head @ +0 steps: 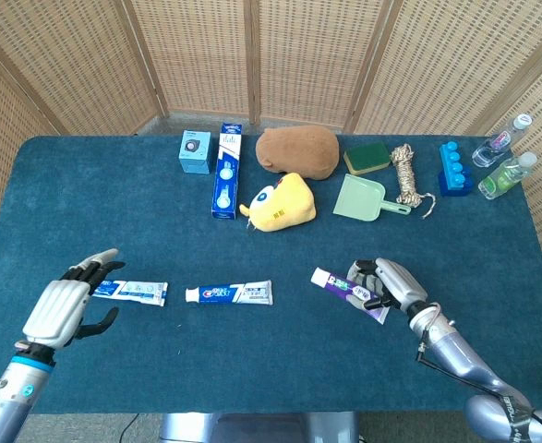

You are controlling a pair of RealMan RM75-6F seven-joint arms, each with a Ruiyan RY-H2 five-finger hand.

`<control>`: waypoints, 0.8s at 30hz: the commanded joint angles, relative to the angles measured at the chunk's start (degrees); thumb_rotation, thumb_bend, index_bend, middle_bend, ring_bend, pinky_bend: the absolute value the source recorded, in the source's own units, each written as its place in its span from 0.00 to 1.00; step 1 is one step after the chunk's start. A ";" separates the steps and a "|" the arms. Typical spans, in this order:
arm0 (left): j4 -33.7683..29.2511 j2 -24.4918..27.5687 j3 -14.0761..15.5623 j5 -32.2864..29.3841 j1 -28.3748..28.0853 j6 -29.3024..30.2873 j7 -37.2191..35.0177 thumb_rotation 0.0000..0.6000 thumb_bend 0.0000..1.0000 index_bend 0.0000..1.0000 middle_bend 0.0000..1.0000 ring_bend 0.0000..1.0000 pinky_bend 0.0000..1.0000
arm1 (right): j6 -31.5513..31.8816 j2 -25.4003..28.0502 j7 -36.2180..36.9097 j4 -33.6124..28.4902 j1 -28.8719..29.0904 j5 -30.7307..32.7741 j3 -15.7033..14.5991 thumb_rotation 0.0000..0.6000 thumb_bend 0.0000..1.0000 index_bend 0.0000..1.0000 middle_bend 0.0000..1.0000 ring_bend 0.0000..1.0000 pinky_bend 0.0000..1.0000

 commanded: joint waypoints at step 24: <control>6.56 -4.88 -11.89 -27.62 -28.32 -28.18 -9.08 1.00 0.34 0.22 0.21 0.21 0.31 | -0.85 2.71 6.48 -6.07 1.41 -2.59 -0.45 1.00 0.49 0.94 0.74 0.69 0.71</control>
